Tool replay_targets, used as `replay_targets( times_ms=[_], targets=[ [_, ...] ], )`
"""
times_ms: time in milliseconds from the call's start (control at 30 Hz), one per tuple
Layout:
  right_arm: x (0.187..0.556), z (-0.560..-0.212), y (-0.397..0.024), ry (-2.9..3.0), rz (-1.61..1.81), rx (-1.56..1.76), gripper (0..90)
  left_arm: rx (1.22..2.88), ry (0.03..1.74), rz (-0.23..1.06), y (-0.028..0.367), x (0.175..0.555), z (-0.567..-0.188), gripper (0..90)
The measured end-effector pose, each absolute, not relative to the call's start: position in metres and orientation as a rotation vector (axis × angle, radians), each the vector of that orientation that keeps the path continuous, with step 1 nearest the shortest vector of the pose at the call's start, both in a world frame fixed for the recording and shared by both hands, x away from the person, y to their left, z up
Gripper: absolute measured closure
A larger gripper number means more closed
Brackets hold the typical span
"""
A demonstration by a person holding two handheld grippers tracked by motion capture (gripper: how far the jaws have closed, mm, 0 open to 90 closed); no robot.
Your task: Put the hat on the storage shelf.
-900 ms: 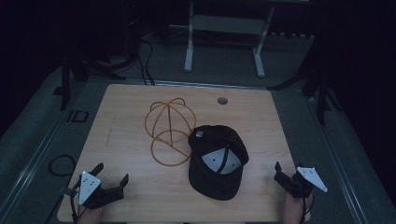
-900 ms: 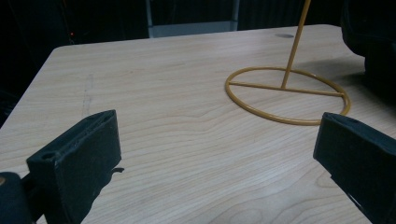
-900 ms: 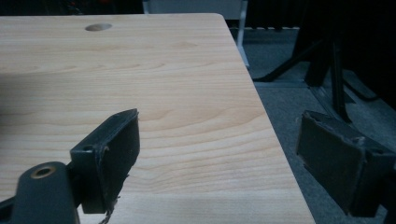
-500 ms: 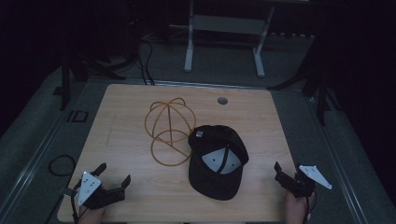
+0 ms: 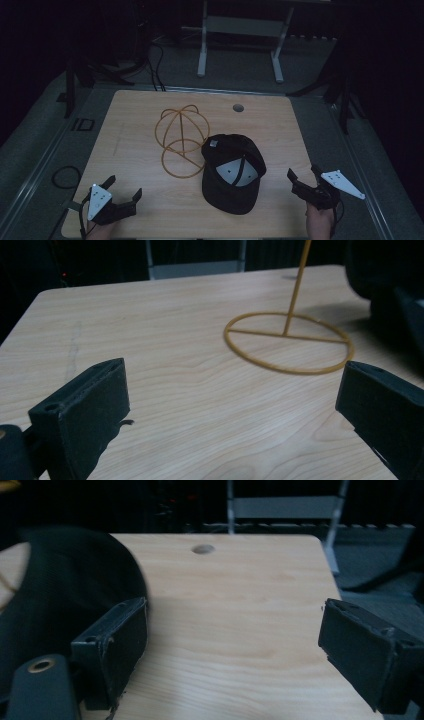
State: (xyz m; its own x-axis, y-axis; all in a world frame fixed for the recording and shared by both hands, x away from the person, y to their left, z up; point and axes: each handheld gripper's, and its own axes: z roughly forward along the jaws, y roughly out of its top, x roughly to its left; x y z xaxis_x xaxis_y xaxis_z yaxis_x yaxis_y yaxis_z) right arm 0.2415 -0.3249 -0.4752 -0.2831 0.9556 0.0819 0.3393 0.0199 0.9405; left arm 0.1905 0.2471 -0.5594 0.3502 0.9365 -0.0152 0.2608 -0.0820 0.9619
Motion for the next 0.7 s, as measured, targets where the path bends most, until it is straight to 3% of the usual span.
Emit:
replay_targets(
  times_ms=[300, 700],
  targets=[
    [0.244, -0.435, -0.296, 1.786, 1.268, 1.196, 10.5, 1.626, 1.122, 0.828, 0.240, 0.187, -0.553, 1.1],
    [0.266, -0.431, -0.256, 1.962, 1.256, 1.074, 14.2, 1.669, 1.084, 0.742, 0.238, 0.188, -0.553, 1.1]
  ],
)
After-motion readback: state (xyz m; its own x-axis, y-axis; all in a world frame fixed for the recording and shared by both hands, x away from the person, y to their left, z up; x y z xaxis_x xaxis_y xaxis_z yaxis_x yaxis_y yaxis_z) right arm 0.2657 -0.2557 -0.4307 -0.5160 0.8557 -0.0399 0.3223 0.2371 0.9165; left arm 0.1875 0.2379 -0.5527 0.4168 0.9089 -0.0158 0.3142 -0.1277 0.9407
